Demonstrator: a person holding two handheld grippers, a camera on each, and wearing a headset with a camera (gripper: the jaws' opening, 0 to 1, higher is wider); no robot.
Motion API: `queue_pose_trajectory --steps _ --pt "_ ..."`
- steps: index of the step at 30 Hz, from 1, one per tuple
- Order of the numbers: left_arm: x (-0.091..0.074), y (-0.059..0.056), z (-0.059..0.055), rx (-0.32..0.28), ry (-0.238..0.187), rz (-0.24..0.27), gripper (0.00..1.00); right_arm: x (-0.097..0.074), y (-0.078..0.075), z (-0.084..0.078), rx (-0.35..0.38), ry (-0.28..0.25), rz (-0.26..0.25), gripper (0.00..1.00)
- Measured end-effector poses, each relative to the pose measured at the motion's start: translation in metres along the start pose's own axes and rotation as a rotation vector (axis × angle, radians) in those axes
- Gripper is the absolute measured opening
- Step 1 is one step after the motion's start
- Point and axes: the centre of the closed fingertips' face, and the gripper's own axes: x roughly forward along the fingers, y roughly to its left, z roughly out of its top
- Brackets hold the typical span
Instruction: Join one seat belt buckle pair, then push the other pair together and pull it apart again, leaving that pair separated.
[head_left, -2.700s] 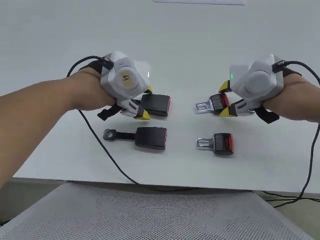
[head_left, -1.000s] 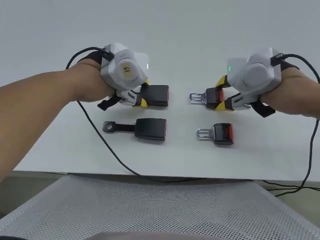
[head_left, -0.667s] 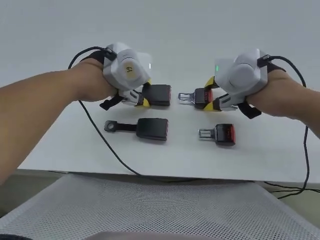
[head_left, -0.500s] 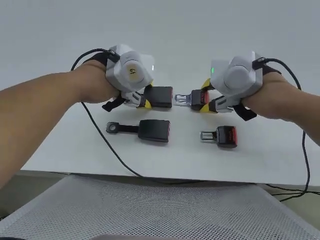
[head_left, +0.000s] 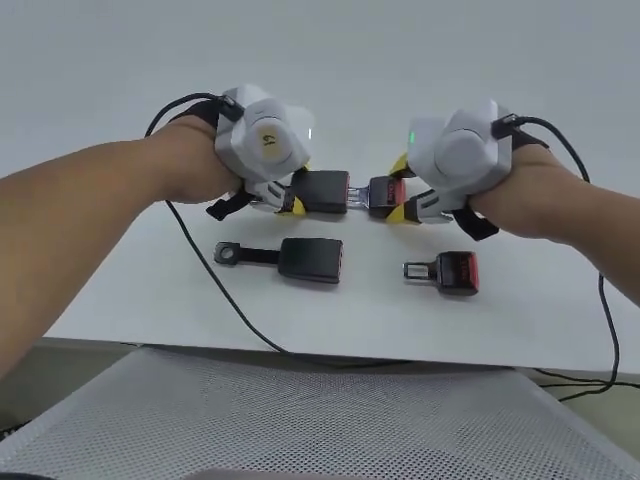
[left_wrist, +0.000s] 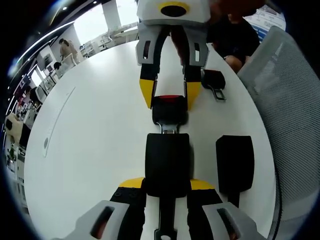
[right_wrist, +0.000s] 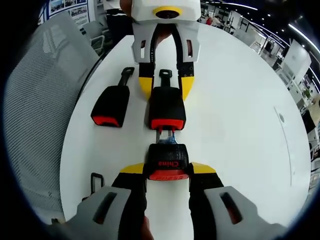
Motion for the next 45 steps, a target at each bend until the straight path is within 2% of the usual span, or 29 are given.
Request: queue_pose_trajectory --steps 8,16,19,24,25,26,27,28,38,45 --pt "0.001 0.000 -0.001 0.011 -0.015 0.004 0.30 0.001 -0.002 0.000 0.014 -0.001 0.010 0.29" --pt "0.002 -0.001 0.001 0.038 0.004 -0.018 0.30 0.005 -0.002 0.006 -0.023 0.007 0.013 0.28" --pt "0.003 0.000 0.000 0.039 -0.001 -0.023 0.30 0.011 -0.003 0.012 -0.017 -0.006 0.012 0.28" --pt "0.002 -0.001 0.001 0.033 -0.007 -0.019 0.29 0.009 0.000 0.017 0.000 -0.020 0.012 0.27" --pt "0.002 -0.002 0.001 0.032 -0.005 -0.024 0.29 0.010 0.001 0.023 -0.005 -0.035 0.019 0.27" --pt "0.001 -0.001 0.001 0.030 -0.009 -0.025 0.29 0.010 0.001 0.019 -0.055 -0.003 0.026 0.27" --pt "0.001 -0.001 0.001 0.029 -0.009 -0.028 0.29 0.012 0.003 0.017 -0.012 -0.013 0.022 0.27" --pt "0.000 -0.001 0.001 0.031 -0.008 -0.029 0.29 0.012 0.003 0.017 -0.007 -0.016 0.025 0.27" --pt "-0.002 0.000 0.002 0.033 0.000 -0.032 0.30 0.012 0.001 0.016 -0.016 -0.008 0.019 0.28" --pt "-0.002 0.000 0.000 0.021 -0.005 -0.032 0.30 0.009 0.000 0.016 -0.006 -0.021 0.024 0.28"
